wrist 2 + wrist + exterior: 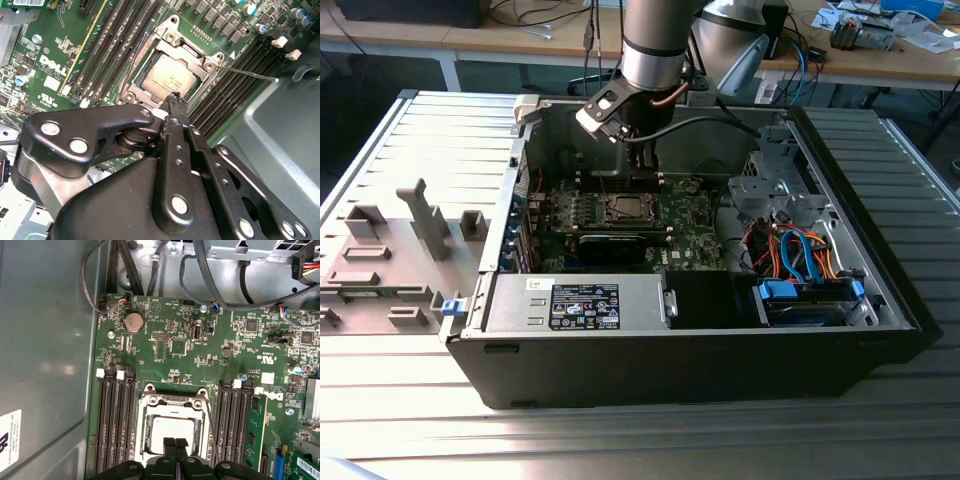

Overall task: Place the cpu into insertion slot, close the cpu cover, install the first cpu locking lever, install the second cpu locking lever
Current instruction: 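Install the first cpu locking lever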

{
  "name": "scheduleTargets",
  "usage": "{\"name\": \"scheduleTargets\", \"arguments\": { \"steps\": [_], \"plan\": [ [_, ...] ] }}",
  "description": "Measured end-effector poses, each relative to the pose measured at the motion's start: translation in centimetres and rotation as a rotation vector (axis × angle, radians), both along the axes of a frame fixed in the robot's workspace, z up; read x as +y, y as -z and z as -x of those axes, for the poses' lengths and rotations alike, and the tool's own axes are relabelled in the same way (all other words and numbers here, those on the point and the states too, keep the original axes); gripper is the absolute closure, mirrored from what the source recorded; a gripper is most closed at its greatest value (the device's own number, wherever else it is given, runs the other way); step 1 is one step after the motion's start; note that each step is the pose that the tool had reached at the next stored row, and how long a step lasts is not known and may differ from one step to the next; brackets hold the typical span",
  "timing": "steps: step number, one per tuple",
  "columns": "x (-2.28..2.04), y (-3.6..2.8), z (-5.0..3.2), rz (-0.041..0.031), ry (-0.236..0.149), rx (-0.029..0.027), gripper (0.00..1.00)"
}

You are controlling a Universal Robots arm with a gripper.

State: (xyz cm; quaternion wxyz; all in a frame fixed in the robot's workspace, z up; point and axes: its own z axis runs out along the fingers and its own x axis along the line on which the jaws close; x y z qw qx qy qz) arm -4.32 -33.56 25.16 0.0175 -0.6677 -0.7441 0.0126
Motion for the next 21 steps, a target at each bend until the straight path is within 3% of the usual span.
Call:
{"name": "scheduleTargets", "arguments": {
  "steps": [9,21],
  "plan": [
    [0.0,0.01,0.0,-0.0002,-0.092,-0.0001,0.89],
    [0.0,0.01,0.0,-0.0002,-0.167,0.0,0.89]
  ]
}}
